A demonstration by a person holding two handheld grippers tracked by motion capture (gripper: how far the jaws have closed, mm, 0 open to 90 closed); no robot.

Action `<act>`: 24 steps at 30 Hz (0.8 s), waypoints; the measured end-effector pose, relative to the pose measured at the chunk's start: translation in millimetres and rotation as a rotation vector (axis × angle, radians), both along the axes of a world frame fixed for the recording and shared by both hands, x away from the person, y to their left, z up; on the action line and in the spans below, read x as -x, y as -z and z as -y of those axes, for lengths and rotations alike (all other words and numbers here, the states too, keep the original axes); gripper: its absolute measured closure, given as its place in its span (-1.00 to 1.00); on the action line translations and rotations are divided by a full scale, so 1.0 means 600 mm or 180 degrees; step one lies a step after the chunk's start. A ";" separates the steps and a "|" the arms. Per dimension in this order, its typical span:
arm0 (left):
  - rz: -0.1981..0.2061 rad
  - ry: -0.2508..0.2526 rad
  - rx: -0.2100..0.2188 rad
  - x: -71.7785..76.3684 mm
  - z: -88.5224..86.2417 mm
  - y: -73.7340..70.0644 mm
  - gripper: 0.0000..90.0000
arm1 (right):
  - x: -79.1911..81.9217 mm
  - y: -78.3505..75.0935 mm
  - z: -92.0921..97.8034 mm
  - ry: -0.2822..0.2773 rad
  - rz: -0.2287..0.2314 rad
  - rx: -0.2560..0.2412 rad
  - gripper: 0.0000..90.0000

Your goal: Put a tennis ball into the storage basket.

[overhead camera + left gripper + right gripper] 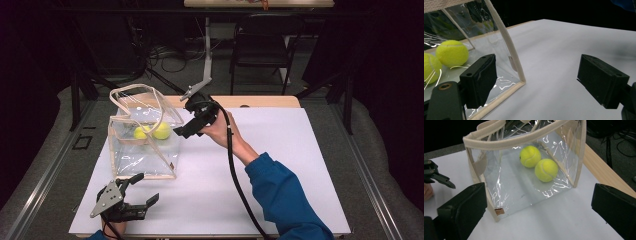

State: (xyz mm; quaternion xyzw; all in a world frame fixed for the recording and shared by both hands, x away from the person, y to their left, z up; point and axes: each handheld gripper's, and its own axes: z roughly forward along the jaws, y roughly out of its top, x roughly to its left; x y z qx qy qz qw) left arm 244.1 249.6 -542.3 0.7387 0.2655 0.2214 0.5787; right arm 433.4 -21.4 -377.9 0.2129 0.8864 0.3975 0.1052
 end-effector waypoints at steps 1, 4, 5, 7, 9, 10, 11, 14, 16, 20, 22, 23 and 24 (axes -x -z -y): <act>0.0001 -0.0003 0.0005 0.000 0.000 0.000 -0.65 | 0.001 0.001 0.003 -0.0007 -0.0008 -0.0002 -1.00; -0.0003 -0.0001 0.0003 0.000 -0.001 0.000 -0.65 | 0.003 0.005 0.014 -0.0018 -0.0049 -0.0049 -1.00; -0.0002 0.0000 0.0004 0.000 -0.001 0.000 -0.65 | 0.005 0.007 0.017 -0.0010 -0.0076 -0.0058 -1.00; -0.0008 0.0000 0.0012 0.000 -0.001 0.000 -0.65 | 0.007 0.010 0.023 -0.0008 -0.0068 -0.0043 -1.00; -0.0007 0.0000 0.0005 0.000 0.000 0.000 -0.65 | 0.011 0.013 0.028 0.0004 -0.0069 -0.0027 -1.00; -0.0005 0.0003 0.0004 0.000 0.000 0.000 -0.65 | 0.013 0.015 0.030 0.0005 -0.0068 -0.0022 -1.00; -0.0007 0.0006 -0.0002 0.000 0.000 0.000 -0.65 | 0.015 0.017 0.033 0.0000 -0.0074 -0.0019 -1.00; -0.0006 0.0001 0.0000 0.000 0.000 0.000 -0.65 | 0.019 0.024 0.042 0.0006 -0.0084 -0.0001 -1.00; -0.0006 0.0002 -0.0004 0.000 0.000 0.000 -0.65 | 0.022 0.029 0.047 0.0020 -0.0100 0.0027 -1.00; -0.0003 0.0006 -0.0015 -0.001 0.000 0.000 -0.65 | 0.027 0.040 0.057 0.0011 -0.0109 0.0071 -1.00; -0.0006 0.0003 -0.0007 -0.001 0.001 0.000 -0.65 | 0.030 0.046 0.063 0.0027 -0.0123 0.0091 -1.00; -0.0006 0.0004 -0.0008 -0.001 0.001 0.000 -0.65 | 0.030 0.048 0.065 0.0026 -0.0121 0.0086 -1.00; -0.0006 0.0004 -0.0008 -0.001 0.001 0.000 -0.65 | 0.032 0.049 0.067 0.0031 -0.0133 0.0102 -1.00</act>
